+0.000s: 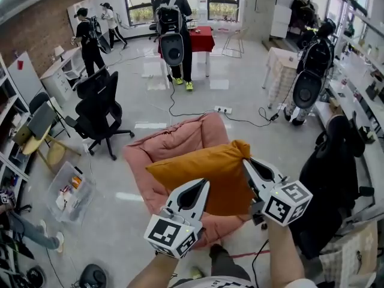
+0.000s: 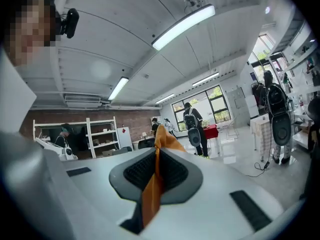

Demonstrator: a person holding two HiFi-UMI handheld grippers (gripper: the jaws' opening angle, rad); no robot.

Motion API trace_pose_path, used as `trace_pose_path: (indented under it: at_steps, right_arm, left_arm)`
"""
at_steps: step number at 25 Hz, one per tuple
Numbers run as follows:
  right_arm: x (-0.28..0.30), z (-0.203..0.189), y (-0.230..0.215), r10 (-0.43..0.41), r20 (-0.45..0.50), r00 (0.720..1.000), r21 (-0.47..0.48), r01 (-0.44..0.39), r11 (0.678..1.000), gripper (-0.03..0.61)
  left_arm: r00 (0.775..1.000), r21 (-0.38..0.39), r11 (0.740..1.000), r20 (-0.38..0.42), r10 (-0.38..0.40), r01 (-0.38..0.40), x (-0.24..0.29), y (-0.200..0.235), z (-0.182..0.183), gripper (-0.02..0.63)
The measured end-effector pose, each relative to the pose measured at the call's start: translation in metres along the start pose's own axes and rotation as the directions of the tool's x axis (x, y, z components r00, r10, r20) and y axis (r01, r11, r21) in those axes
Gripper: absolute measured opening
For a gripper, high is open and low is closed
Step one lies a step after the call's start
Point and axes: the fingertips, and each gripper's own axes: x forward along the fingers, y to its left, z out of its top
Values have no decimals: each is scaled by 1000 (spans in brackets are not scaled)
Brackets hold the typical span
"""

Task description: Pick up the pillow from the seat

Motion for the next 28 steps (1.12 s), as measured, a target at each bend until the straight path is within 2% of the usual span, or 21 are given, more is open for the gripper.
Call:
trace_pose_path:
  at_steps: [4,8,18,28]
  right_arm:
    - [-24,21,15,-10,32,999,38,9,999,30]
    - [-42,32,38,-9,54,999,31,8,999,31]
    - [-67,41,68,-27,83,996,-21,29,999,31]
    - [-81,35,76,-45,76,996,-19,46,999,29]
  left_arm:
    - [999,6,999,18,-38,38,-8,-23,25,9]
    - [997,19,998,25,-66,66,-19,-41,39,9]
    - [996,48,995,12,-84,84,-46,-68,41,10]
    - [996,56,995,-17,-83,83,-59,-80,35,9]
